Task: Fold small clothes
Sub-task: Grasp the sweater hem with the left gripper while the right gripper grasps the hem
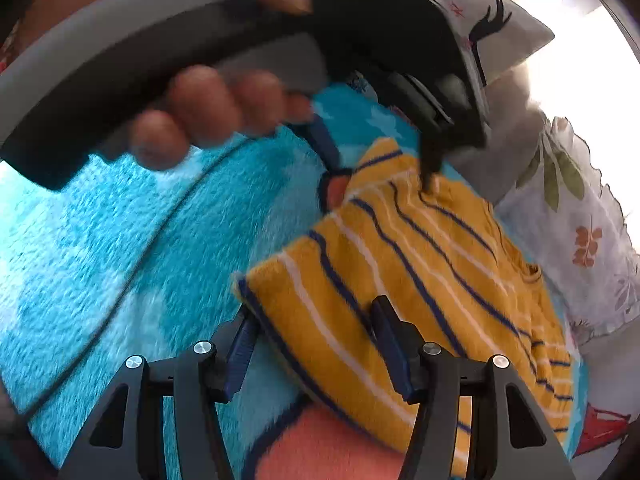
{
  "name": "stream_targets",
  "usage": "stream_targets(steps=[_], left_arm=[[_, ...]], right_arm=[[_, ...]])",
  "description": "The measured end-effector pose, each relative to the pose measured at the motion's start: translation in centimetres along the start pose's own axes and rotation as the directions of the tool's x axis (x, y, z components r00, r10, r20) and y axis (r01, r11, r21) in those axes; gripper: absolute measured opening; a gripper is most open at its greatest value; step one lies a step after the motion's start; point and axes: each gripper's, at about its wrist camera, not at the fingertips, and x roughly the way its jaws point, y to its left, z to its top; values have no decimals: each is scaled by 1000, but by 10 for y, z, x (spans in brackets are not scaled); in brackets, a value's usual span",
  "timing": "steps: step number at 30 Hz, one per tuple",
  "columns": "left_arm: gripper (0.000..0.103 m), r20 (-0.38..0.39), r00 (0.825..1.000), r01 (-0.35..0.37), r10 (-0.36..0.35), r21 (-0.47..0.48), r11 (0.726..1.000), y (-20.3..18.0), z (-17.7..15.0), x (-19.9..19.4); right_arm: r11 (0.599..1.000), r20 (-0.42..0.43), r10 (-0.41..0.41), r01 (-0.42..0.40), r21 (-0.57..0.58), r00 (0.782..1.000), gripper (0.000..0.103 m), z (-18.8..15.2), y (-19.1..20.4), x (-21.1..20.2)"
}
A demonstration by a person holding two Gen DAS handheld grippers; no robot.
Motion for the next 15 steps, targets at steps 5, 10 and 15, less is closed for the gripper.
stream_targets(steps=[5, 10, 15], left_arm=[[47, -34, 997, -61, 65, 101, 993, -26, 9, 18], [16, -18, 992, -120, 122, 83, 989, -37, 11, 13], [16, 53, 984, -170, 168, 36, 985, -65, 9, -8]], right_arm=[[992, -17, 73, -71, 99, 997, 34, 2, -17, 7], [969, 1, 161, -158, 189, 987, 16, 2, -47, -3], [944, 93, 211, -227, 237, 973, 15, -7, -87, -29]])
